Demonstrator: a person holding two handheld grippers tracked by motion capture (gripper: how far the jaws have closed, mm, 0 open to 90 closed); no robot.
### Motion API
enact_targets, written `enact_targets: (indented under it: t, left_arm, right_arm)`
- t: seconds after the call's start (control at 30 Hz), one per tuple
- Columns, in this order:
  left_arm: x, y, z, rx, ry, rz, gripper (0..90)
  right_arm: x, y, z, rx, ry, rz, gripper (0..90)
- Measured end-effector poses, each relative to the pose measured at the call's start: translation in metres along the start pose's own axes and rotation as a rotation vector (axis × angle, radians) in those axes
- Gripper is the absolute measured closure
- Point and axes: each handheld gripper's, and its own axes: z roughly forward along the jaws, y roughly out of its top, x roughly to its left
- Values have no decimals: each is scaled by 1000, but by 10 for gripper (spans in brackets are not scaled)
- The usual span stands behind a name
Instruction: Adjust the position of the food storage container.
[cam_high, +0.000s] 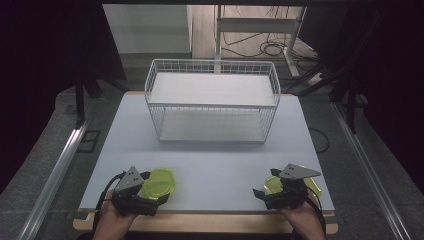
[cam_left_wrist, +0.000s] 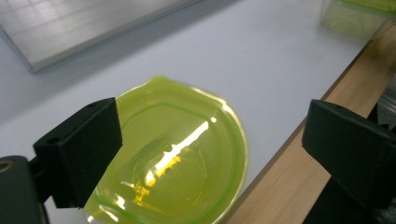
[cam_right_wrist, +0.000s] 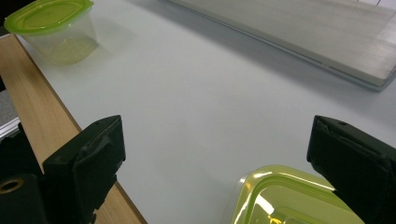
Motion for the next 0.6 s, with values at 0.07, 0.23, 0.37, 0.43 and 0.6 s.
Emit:
enact_targets:
  t: [0.07, 0.23, 0.37, 0.43, 0.6]
  left_arm:
    - [1, -1, 0, -11, -18, -12, 29]
    - [-3, -1, 2, -8, -11, 11, 58]
    - [-3, -2, 2, -17, -26, 14, 92]
    - [-2, -2, 2, -21, -33, 14, 109]
    - [-2, -3, 4, -24, -30, 17, 134]
  right_arm:
    - [-1, -2, 1, 14, -7, -6, 56]
    - [2, -1, 2, 12, -21, -25, 82]
    - [4, -1, 3, 7, -12, -18, 115]
    - [3, -1, 3, 8, -8, -9, 125]
    - [2, -2, 4, 17, -11, -3, 137]
